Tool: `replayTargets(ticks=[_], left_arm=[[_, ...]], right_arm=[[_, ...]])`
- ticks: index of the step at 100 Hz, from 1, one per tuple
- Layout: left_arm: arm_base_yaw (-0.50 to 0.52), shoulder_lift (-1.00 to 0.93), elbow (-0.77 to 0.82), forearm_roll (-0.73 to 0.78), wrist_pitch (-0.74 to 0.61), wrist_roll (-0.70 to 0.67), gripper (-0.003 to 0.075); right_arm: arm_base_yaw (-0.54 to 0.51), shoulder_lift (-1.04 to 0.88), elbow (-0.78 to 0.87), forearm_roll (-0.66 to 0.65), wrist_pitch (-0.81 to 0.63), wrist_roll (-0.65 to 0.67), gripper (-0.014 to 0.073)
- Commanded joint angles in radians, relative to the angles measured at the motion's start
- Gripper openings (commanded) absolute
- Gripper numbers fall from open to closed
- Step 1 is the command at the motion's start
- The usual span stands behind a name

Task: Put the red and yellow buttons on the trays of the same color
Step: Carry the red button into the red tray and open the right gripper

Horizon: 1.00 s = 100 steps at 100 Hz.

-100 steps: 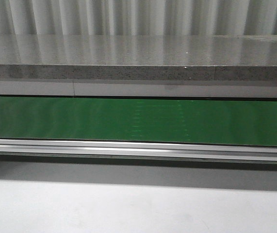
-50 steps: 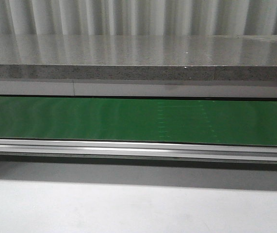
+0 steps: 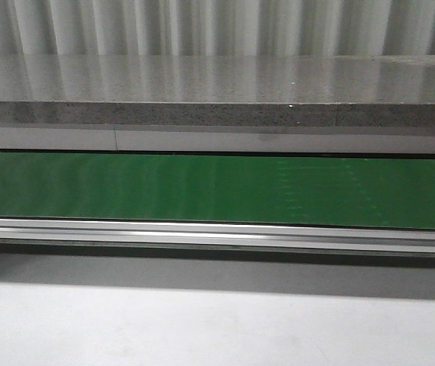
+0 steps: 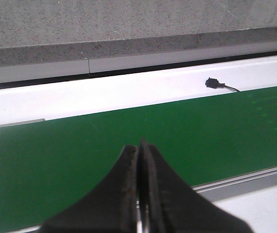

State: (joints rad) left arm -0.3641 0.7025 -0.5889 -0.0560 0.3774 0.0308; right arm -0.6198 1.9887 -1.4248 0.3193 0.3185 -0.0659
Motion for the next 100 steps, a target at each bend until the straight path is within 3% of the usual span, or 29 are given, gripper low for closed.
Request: replayTargets(ticks=[1,34,43,56,66,84,100], left_arm=[[-0.008,-0.006,-0.026,-0.010,-0.075,-0.003,-0.0020],[-0.008,-0.006,-0.026,-0.010,-0.075,-0.003,-0.0020],[-0.008,-0.006,-0.026,-0.010,-0.075,-0.003,-0.0020],[-0.008,-0.006,-0.026,-0.010,-0.075,-0.003,-0.0020],[-0.008,-0.006,-0.026,-0.010,-0.075,-0.003,-0.0020],[-0.008,-0.006,-0.026,-0.010,-0.075,-0.003,-0.0020],[-0.008,-0.006,-0.026,-0.010,-0.075,-0.003,-0.0020]], right_arm=[[-0.006,-0.055,-0.032,0.011,-0.058,-0.003,0.0493],[0.004,-0.185,-0.020,-0.021,0.013,-0.012,0.0464],[0.019,-0.257,-0.001,-0.041,0.051,-0.012,0.0353],[0.061,-0.368,0.059,-0.055,0.078,-0.016,0.0080],[0.105,-0.448,0.116,-0.074,0.082,-0.019,-0.0074],[0.198,-0.576,0.218,-0.082,0.127,-0.029,-0.0065],[0.286,-0.701,0.297,-0.082,0.182,-0.132,-0.0065]])
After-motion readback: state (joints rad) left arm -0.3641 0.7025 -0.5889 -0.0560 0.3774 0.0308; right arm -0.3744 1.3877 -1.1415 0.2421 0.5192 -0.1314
